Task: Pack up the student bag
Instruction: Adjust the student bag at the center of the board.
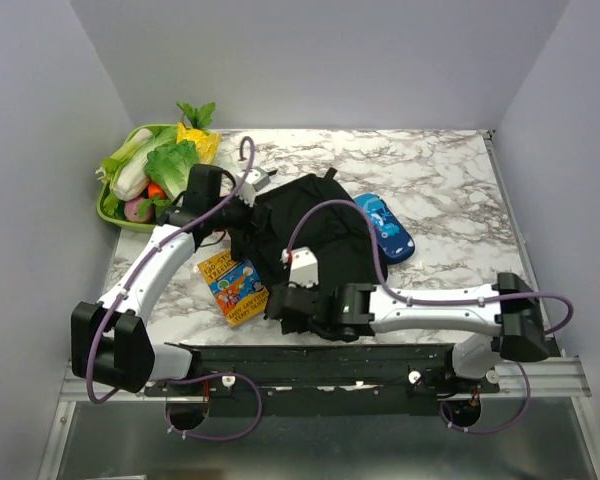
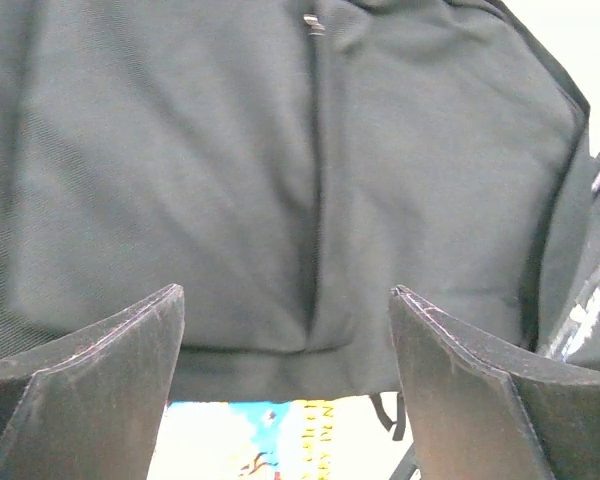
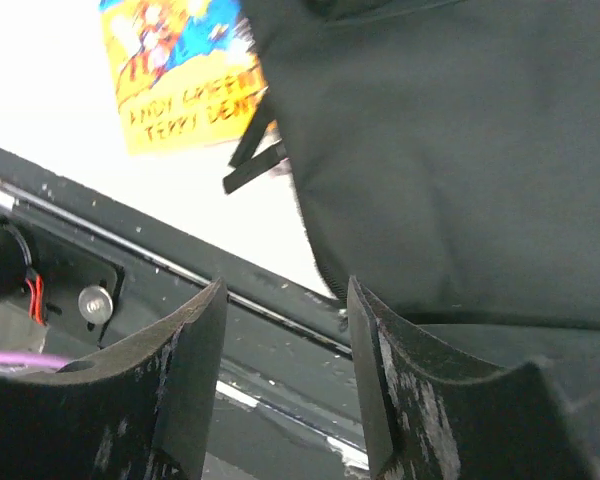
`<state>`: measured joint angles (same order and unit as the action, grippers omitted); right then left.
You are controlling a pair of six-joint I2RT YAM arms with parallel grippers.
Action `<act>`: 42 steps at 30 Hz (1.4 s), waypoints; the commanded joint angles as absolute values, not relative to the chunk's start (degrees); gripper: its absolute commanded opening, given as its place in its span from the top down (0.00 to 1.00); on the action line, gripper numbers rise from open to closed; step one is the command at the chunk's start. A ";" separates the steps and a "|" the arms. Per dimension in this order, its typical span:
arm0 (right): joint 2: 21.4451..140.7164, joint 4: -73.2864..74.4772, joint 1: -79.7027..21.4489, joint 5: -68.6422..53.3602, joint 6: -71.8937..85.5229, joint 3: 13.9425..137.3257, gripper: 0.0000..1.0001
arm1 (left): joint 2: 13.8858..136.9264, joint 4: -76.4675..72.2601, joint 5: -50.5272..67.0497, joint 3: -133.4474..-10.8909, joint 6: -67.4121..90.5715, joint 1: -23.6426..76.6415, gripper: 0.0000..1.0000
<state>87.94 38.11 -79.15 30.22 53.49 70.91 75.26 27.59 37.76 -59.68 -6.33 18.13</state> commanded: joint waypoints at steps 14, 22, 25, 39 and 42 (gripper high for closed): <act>104.33 51.66 -86.13 45.61 46.31 76.03 0.41 | 68.91 44.56 48.60 -61.53 -20.92 5.54 0.08; 97.74 65.55 -85.26 48.34 67.65 67.86 0.73 | 71.71 44.47 52.82 -59.86 -24.87 7.20 0.13; 95.28 67.15 -84.55 48.34 71.45 65.22 0.72 | 72.33 45.35 52.38 -59.68 -26.89 9.92 0.14; 86.57 53.12 -84.99 33.07 81.04 67.32 0.42 | 69.79 35.77 50.63 -52.65 -21.36 16.26 0.16; 90.68 50.02 -85.08 29.46 80.95 68.90 0.45 | 69.35 36.47 50.19 -53.08 -21.88 16.26 0.16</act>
<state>85.93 58.43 -84.64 36.27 78.28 66.92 71.46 38.63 49.78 -52.97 -21.63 15.88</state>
